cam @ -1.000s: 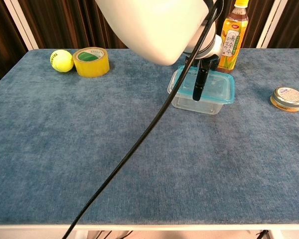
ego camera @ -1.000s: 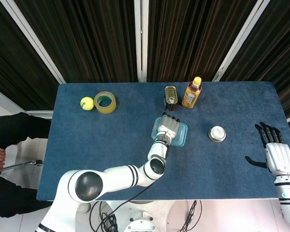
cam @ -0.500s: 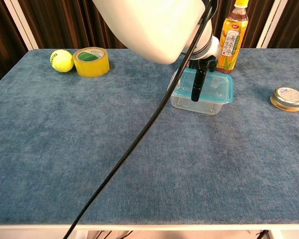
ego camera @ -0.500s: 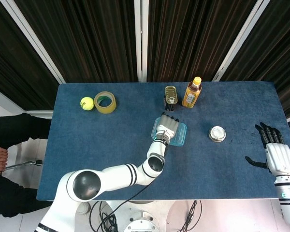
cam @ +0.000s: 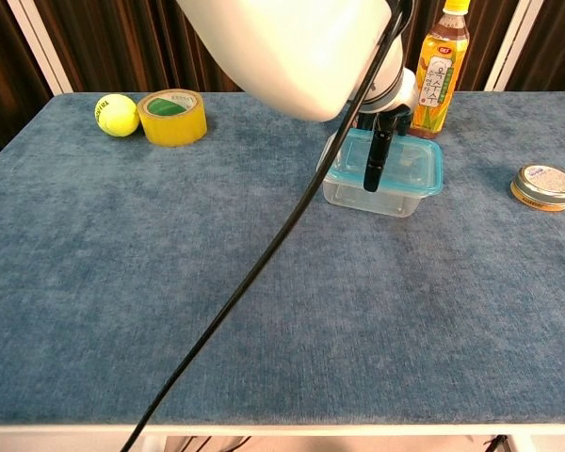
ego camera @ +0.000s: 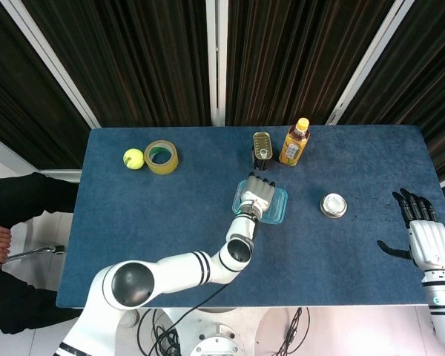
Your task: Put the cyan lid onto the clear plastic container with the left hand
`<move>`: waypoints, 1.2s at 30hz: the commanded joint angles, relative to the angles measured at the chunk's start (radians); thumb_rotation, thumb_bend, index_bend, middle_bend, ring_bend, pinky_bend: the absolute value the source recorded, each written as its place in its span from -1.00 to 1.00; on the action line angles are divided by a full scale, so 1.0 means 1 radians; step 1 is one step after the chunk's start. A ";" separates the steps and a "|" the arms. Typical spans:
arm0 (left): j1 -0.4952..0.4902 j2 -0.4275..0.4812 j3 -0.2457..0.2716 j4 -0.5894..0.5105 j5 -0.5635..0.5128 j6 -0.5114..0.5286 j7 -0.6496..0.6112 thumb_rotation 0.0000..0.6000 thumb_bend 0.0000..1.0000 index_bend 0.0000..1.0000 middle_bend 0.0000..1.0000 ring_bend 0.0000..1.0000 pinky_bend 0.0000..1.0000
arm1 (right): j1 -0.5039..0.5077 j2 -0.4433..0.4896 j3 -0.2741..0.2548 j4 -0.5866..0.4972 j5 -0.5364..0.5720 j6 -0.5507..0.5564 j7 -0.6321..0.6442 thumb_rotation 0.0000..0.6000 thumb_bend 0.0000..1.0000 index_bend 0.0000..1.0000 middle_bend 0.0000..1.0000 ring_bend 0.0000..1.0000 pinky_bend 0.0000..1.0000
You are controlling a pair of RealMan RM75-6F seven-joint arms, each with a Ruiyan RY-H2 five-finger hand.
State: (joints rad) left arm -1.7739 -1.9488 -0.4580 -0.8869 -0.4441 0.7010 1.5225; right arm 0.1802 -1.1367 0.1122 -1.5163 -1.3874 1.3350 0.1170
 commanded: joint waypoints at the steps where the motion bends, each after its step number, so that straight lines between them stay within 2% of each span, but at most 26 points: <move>1: 0.001 -0.001 -0.004 -0.001 -0.001 0.003 0.006 1.00 -0.38 -0.68 -0.63 -0.78 -0.79 | 0.000 -0.001 0.000 0.001 0.000 -0.001 0.001 1.00 -0.87 -1.00 -1.00 -1.00 -1.00; 12: 0.014 0.001 -0.025 -0.013 0.004 0.013 0.009 1.00 -0.54 -0.90 -0.86 -0.96 -0.80 | 0.000 -0.003 -0.001 0.005 -0.005 -0.002 0.008 1.00 -0.87 -1.00 -1.00 -1.00 -1.00; 27: 0.018 -0.001 -0.039 -0.044 0.045 0.061 -0.010 1.00 -0.75 -0.95 -0.96 -1.00 -0.80 | -0.006 0.001 -0.002 0.003 -0.010 0.005 0.015 1.00 -0.86 -1.00 -1.00 -1.00 -1.00; 32: 0.046 0.041 -0.055 -0.117 0.066 0.070 -0.039 1.00 -0.77 -0.98 -1.00 -1.00 -0.84 | -0.008 0.002 -0.003 0.005 -0.013 0.007 0.021 1.00 -0.86 -1.00 -1.00 -1.00 -1.00; 36: 0.123 0.125 -0.046 -0.275 0.187 0.048 -0.141 1.00 -0.83 -0.96 -1.00 -1.00 -0.89 | -0.007 0.002 -0.004 0.010 -0.018 0.006 0.028 1.00 -0.86 -1.00 -1.00 -1.00 -1.00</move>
State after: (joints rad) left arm -1.7035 -1.8813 -0.5086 -1.0662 -0.3358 0.7625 1.4475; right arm 0.1732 -1.1347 0.1080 -1.5070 -1.4052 1.3414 0.1445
